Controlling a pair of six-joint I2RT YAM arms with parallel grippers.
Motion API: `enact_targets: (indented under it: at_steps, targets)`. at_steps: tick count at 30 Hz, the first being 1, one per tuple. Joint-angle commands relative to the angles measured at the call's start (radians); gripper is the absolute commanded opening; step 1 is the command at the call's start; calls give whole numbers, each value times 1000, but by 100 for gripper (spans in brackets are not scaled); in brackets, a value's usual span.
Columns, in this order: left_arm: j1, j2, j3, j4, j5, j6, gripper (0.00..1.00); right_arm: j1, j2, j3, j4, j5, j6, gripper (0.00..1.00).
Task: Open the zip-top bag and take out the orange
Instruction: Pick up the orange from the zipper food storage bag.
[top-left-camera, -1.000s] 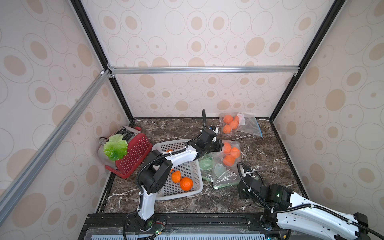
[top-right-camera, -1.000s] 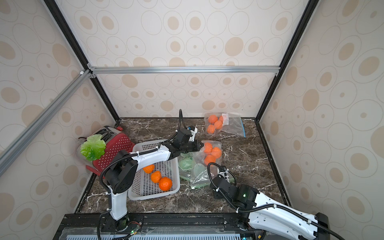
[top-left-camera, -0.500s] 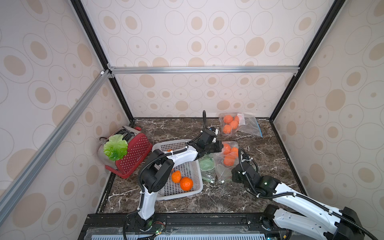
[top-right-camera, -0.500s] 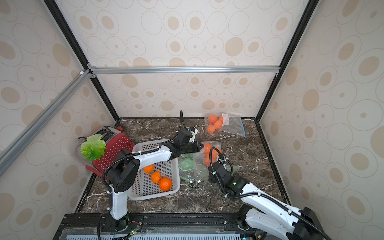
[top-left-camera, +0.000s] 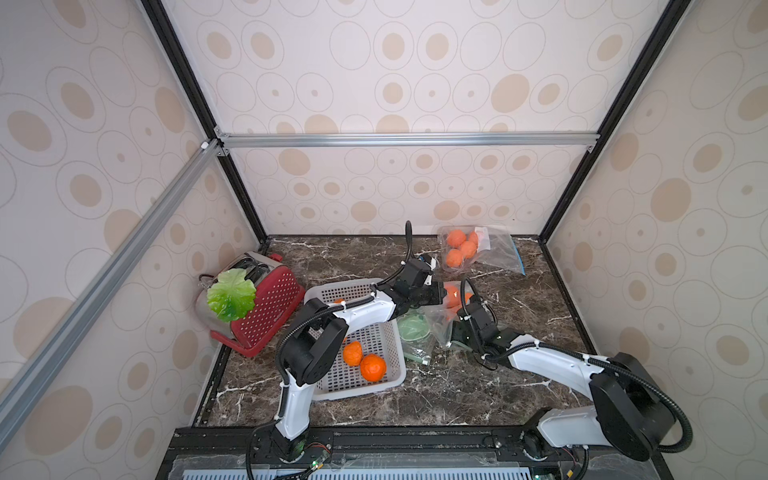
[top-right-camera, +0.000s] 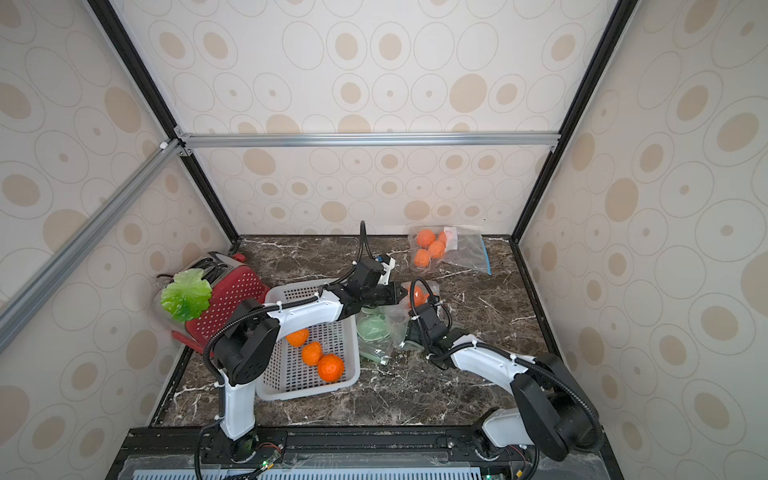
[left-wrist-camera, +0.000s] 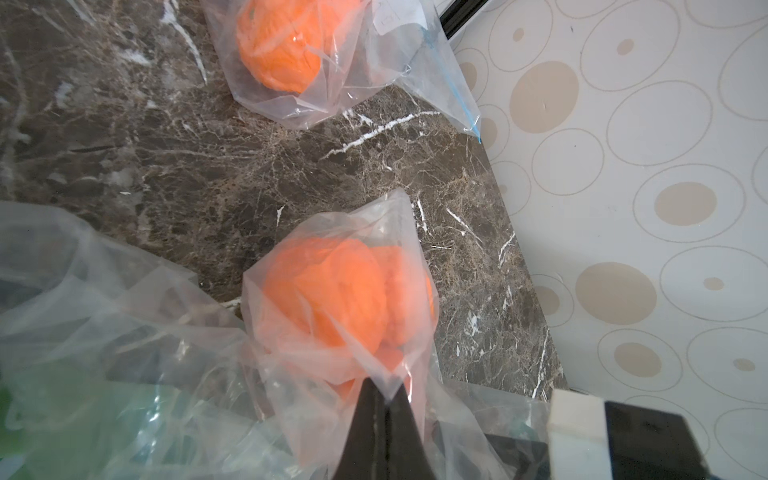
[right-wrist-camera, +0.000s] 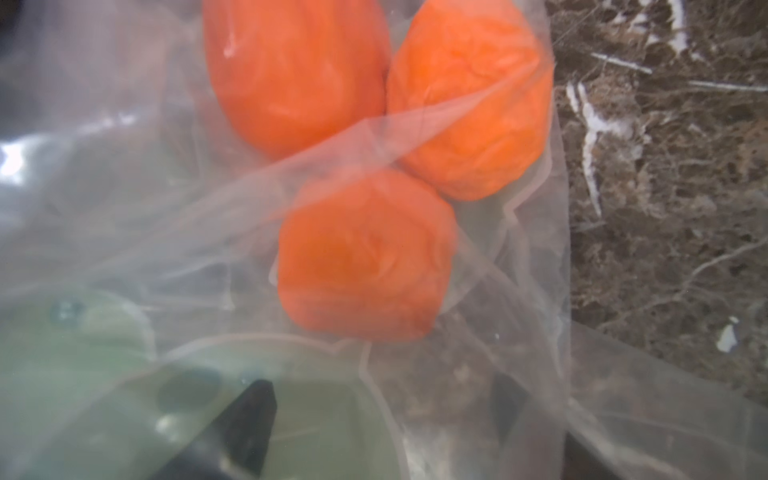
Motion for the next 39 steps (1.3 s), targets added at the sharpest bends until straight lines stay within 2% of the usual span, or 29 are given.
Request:
enact_targets:
  at_steps: [1, 6, 10, 14, 22, 28, 39]
  targets:
    - [6, 27, 75, 0, 34, 1, 0, -21, 42, 62, 29, 48, 0, 90]
    - [5, 38, 90, -19, 27, 14, 0, -76, 123, 109, 65, -5, 9, 91]
    - [5, 41, 94, -24, 36, 14, 0, -92, 201, 162, 50, -22, 13, 86]
    - [6, 23, 78, -33, 21, 27, 0, -98, 253, 156, 116, -40, 10, 82]
    - [5, 8, 57, -33, 15, 13, 0, -102, 245, 122, 190, -47, -39, 64]
    - [6, 7, 74, -72, -8, 30, 0, -101, 89, 101, 40, -141, -44, 53]
    - [6, 17, 118, -105, -61, 88, 0, -102, -273, 130, -419, -292, -158, 52]
